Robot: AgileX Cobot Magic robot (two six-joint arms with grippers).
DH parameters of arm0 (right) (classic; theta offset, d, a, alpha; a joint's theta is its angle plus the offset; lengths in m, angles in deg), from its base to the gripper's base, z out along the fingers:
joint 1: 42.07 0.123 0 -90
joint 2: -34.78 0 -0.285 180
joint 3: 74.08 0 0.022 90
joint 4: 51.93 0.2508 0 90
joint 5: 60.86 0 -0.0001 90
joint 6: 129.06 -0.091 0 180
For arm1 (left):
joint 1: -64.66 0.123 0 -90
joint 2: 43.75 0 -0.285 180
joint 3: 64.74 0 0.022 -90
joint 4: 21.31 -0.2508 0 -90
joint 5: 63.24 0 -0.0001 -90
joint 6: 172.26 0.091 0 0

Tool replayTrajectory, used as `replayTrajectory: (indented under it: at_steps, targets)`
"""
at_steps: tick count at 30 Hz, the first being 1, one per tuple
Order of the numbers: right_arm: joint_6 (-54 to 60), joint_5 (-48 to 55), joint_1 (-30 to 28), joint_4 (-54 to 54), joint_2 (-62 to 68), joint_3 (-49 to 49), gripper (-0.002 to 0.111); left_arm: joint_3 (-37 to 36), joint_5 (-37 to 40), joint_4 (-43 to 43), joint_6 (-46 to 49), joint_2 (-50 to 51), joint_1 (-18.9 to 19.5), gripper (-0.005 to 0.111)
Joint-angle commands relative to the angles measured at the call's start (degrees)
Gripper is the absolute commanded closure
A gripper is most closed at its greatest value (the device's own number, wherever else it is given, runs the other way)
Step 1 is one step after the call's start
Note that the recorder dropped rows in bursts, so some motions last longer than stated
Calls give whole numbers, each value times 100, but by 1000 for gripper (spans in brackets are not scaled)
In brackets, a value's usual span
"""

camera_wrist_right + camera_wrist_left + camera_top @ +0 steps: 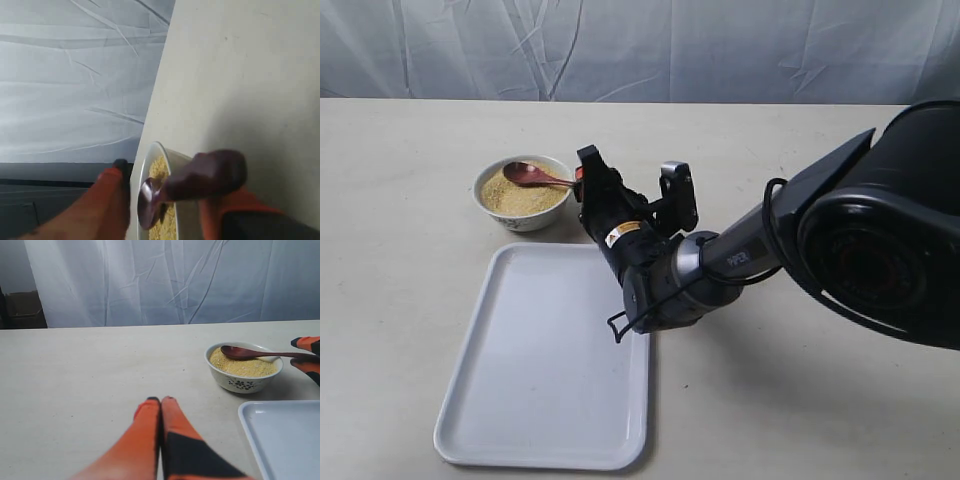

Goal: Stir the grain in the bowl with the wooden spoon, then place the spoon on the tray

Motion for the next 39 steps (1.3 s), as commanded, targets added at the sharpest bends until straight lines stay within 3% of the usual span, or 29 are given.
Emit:
replayTrajectory:
  at_steps: [1,6,22,28,30,39]
  targets:
    - [63,-27,-48,55,42,-11,88,-20,-33,-9,3,-30,-15,107]
    - [63,-27,-48,205,42,-11,102,-20,-33,-9,3,-30,-15,107]
    - [566,175,-48,-75,-600,-11,101,-20,-33,-9,3,-30,-15,107]
    - [1933,577,-48,-60,-984,-11,104,-20,-33,-9,3,-30,-15,107]
    - [2872,630,-48,-37,-1112,-11,109,-20,-33,-9,3,-30,-15,107]
    - [6266,1413,-48,-469,-1577,47,109,-20,-33,-9,3,-30,-15,107]
